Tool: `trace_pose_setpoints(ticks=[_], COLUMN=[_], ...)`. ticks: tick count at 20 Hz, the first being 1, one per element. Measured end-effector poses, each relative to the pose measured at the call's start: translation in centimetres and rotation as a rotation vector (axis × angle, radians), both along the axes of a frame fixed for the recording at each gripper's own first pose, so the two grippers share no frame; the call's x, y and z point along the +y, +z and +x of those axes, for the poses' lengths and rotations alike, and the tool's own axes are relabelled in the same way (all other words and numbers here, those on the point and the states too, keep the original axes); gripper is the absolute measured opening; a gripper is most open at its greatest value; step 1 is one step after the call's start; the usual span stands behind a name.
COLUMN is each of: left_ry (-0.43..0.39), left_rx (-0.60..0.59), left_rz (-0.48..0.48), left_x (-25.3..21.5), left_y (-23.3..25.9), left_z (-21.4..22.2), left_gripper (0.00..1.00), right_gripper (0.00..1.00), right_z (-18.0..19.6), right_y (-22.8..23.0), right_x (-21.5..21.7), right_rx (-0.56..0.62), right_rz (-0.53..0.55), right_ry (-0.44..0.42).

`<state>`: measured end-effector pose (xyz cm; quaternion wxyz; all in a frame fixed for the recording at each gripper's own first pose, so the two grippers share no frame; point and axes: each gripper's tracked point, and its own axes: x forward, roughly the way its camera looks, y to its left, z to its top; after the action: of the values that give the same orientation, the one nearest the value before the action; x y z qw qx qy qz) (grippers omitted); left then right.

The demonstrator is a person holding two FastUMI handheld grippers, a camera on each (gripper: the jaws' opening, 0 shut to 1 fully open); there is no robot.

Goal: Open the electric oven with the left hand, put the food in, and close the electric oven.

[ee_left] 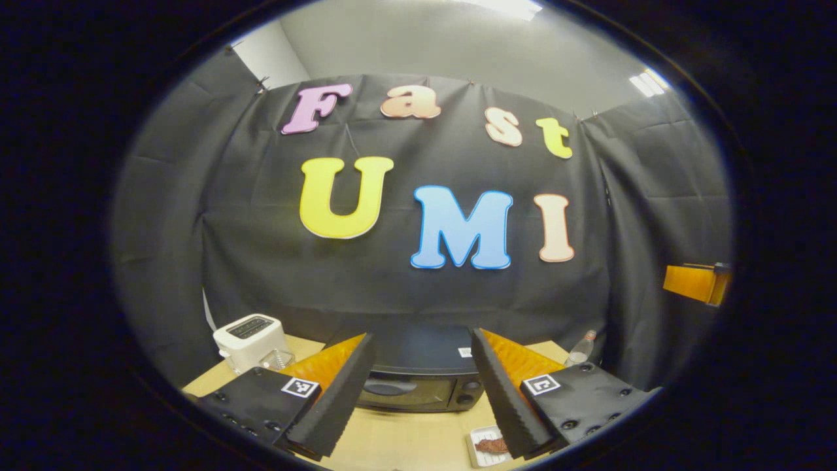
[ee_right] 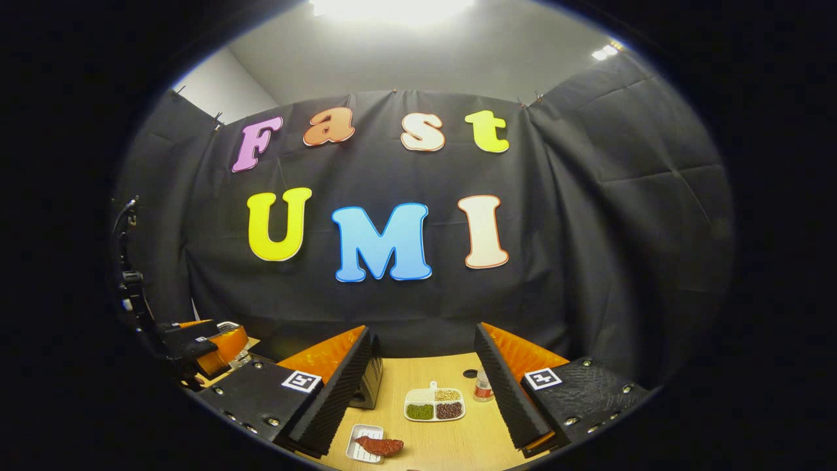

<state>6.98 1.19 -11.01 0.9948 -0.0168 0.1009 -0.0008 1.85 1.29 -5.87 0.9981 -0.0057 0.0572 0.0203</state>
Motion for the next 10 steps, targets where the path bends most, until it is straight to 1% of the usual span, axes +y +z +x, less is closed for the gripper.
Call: trace_pose_setpoints(ticks=[1, 2, 4, 10], left_ry=[0.002, 0.004, 0.003, -0.023], left_rx=[0.02, 0.037, 0.071, 0.135], left_rz=[-0.001, 0.004, 0.021, 0.045], left_x=[0.4, 0.9, 1.9, 2.6], left_y=[-1.1, -2.2, -4.2, -9.9], left_z=[0.8, 1.7, 3.6, 8.0], left_gripper=[0.95, 0.98, 0.99, 0.96], right_gripper=[0.97, 0.97, 0.97, 0.97], right_z=[0.1, 0.3, 0.7, 1.7], right_y=[-0.4, -1.0, -2.0, -3.3], right_x=[-0.1, -0.1, -0.5, -1.4], right_rx=[0.009, 0.021, 0.049, 0.08], right_rz=[-0.001, -0.002, -0.007, -0.017], right_ry=[-0.003, -0.007, -0.018, -0.048])
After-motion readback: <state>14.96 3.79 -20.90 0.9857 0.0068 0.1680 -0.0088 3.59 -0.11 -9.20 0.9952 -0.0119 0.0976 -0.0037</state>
